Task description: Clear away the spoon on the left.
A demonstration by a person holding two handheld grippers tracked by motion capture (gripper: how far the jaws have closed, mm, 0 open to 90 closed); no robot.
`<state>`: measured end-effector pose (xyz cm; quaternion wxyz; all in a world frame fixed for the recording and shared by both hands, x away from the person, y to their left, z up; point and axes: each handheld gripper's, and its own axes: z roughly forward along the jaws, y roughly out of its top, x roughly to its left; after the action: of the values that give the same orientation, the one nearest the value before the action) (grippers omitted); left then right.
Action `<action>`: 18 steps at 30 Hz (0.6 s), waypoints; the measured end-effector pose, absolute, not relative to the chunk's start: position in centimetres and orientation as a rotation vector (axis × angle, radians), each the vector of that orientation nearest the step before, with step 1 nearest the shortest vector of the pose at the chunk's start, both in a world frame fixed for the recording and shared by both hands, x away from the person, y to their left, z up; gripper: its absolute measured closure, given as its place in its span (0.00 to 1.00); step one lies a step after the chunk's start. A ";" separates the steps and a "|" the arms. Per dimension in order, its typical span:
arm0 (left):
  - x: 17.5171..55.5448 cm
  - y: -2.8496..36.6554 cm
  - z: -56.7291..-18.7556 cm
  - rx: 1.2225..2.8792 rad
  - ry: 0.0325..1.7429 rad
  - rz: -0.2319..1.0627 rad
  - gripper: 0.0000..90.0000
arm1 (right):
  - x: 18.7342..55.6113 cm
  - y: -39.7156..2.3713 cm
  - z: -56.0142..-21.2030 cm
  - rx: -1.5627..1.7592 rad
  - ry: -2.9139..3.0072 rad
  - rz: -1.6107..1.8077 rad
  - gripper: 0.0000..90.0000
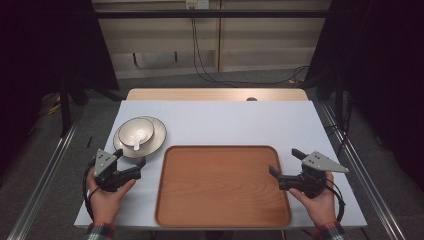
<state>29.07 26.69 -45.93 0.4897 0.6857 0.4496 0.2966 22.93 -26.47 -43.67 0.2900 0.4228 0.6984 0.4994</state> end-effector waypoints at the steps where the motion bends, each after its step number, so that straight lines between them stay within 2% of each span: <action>1: 29.2 26.8 -45.9 1.660 1.089 0.715 0.20 | 22.9 -26.5 -43.7 1.128 1.865 1.333 0.03; 7: 30.0 27.1 -45.9 1.604 1.111 0.730 0.30 | 23.0 -26.6 -43.7 1.137 1.868 1.339 0.03; 14: 30.4 26.9 -46.0 1.628 1.125 0.717 0.41 | 23.0 -26.6 -43.8 1.131 1.872 1.340 0.04; 18: 30.6 26.6 -46.1 1.653 1.111 0.741 0.42 | 23.0 -26.6 -43.8 1.135 1.874 1.338 0.04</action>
<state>30.58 26.64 -46.11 0.4867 0.6794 0.4568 0.3048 23.00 -26.56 -43.77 0.2831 0.4240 0.7002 0.4998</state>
